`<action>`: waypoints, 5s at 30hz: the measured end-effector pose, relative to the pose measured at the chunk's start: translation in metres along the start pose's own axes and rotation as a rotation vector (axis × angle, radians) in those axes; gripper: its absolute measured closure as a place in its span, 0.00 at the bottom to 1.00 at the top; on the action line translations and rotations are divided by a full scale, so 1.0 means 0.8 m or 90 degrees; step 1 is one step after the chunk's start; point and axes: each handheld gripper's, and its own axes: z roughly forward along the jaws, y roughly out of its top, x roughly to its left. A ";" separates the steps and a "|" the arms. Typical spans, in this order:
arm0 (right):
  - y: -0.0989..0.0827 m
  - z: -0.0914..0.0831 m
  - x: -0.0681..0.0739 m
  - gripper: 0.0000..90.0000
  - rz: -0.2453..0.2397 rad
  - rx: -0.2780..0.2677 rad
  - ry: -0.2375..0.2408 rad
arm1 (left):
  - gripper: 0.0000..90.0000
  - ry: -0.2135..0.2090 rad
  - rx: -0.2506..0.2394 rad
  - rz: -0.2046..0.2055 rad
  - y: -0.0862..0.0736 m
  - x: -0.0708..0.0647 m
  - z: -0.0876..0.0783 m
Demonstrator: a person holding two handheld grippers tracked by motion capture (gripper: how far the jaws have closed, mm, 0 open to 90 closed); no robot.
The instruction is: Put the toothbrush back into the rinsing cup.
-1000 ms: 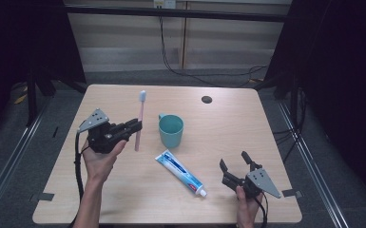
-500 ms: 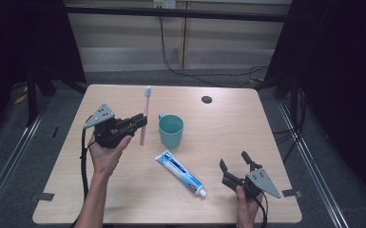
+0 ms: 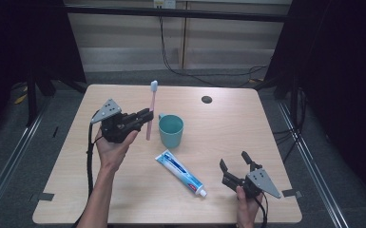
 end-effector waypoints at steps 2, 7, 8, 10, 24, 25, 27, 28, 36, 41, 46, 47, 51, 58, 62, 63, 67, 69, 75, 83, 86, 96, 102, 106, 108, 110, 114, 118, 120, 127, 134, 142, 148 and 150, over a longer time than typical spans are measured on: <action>0.000 0.000 0.000 0.17 0.000 -0.002 -0.001 | 0.88 -0.005 0.003 0.004 -0.002 0.001 0.008; 0.000 0.000 0.000 0.17 0.001 0.000 0.000 | 0.88 -0.010 0.009 -0.001 -0.005 0.003 0.020; 0.000 0.000 0.000 0.17 0.001 0.000 0.000 | 0.88 -0.010 0.009 -0.001 -0.005 0.003 0.020; 0.000 0.000 0.000 0.17 -0.001 0.000 0.001 | 0.88 -0.006 0.015 0.003 -0.004 0.003 0.025; 0.000 0.000 0.000 0.17 -0.004 0.000 0.004 | 0.88 0.006 0.000 -0.007 0.006 0.008 0.066; 0.000 0.000 0.000 0.17 -0.004 -0.001 0.005 | 0.88 0.010 0.002 -0.005 0.006 0.009 0.068; 0.000 0.000 0.000 0.17 -0.004 0.000 0.005 | 0.88 0.008 -0.003 -0.011 0.007 0.011 0.073; 0.000 0.000 0.000 0.17 -0.004 0.000 0.005 | 0.88 0.009 -0.007 -0.013 0.007 0.011 0.075; 0.000 0.000 0.000 0.17 -0.002 -0.001 0.006 | 0.88 0.002 0.008 -0.009 -0.004 0.018 0.095; 0.000 0.000 0.000 0.17 -0.002 -0.002 0.008 | 0.88 0.001 0.018 -0.009 -0.015 0.020 0.103; 0.000 0.000 0.000 0.17 -0.002 0.000 0.008 | 0.88 0.008 0.034 0.001 -0.026 0.015 0.109; 0.000 0.000 0.000 0.17 -0.002 0.000 0.008 | 0.88 0.007 0.035 0.000 -0.029 0.016 0.111; 0.000 -0.001 0.000 0.17 -0.002 -0.001 0.008 | 0.88 0.008 0.043 -0.014 -0.038 0.021 0.111; 0.000 -0.001 0.000 0.17 -0.003 -0.002 0.008 | 0.88 0.017 0.045 -0.029 -0.055 0.033 0.097; 0.000 0.000 0.000 0.17 -0.002 -0.002 0.007 | 0.88 0.021 0.051 -0.036 -0.064 0.039 0.091; 0.000 0.000 0.000 0.17 -0.002 -0.001 0.006 | 0.88 0.017 0.052 -0.035 -0.065 0.040 0.091; 0.000 0.000 0.001 0.17 -0.002 -0.001 0.007 | 0.87 0.014 0.064 -0.036 -0.071 0.043 0.088; 0.000 0.000 0.001 0.17 -0.002 -0.001 0.007 | 0.87 0.016 0.073 -0.036 -0.075 0.044 0.087; 0.000 0.000 0.001 0.17 -0.002 -0.002 0.007 | 0.87 0.015 0.079 -0.050 -0.084 0.049 0.086; 0.000 0.000 0.001 0.17 -0.003 0.000 0.006 | 0.78 0.010 0.069 -0.066 -0.083 0.055 0.073; 0.000 0.000 0.001 0.17 -0.002 0.000 0.006 | 0.69 -0.008 0.065 -0.068 -0.079 0.054 0.065; 0.000 0.000 0.001 0.17 -0.001 -0.001 0.004 | 0.43 -0.003 0.069 -0.065 -0.078 0.052 0.044; 0.000 0.000 0.001 0.17 -0.003 0.000 0.004 | 0.29 -0.005 0.075 -0.059 -0.084 0.048 0.031; 0.000 0.000 0.001 0.17 -0.002 0.000 0.004 | 0.20 0.004 0.077 -0.042 -0.091 0.044 0.023; 0.000 0.000 0.001 0.17 -0.002 0.000 0.004 | 0.17 0.005 0.075 -0.032 -0.093 0.043 0.017; 0.000 0.000 0.001 0.17 -0.002 0.000 0.003 | 0.18 0.020 0.073 -0.027 -0.096 0.041 0.010; 0.000 0.000 0.001 0.17 -0.001 0.000 0.003 | 0.18 0.027 0.073 -0.005 -0.101 0.033 -0.004; 0.000 0.000 0.001 0.17 -0.003 0.001 0.003 | 0.18 0.045 0.082 -0.004 -0.108 0.030 -0.010; 0.000 0.000 0.001 0.17 -0.003 0.000 0.003 | 0.18 0.056 0.088 0.001 -0.117 0.029 -0.012; 0.000 0.001 0.001 0.17 -0.002 0.003 -0.001 | 0.17 0.059 0.093 -0.001 -0.139 0.029 -0.019; 0.000 0.001 0.001 0.17 -0.004 0.007 -0.007 | 0.17 0.063 0.085 -0.002 -0.163 0.024 -0.041; 0.000 0.000 0.002 0.16 -0.002 0.001 -0.007 | 0.17 0.098 0.060 -0.015 -0.188 0.013 -0.074; 0.000 0.001 0.001 0.15 0.000 0.009 -0.005 | 0.17 0.119 0.022 0.015 -0.193 0.002 -0.088; 0.001 0.003 0.001 0.15 -0.001 0.017 -0.001 | 0.17 0.120 0.012 0.021 -0.194 0.000 -0.089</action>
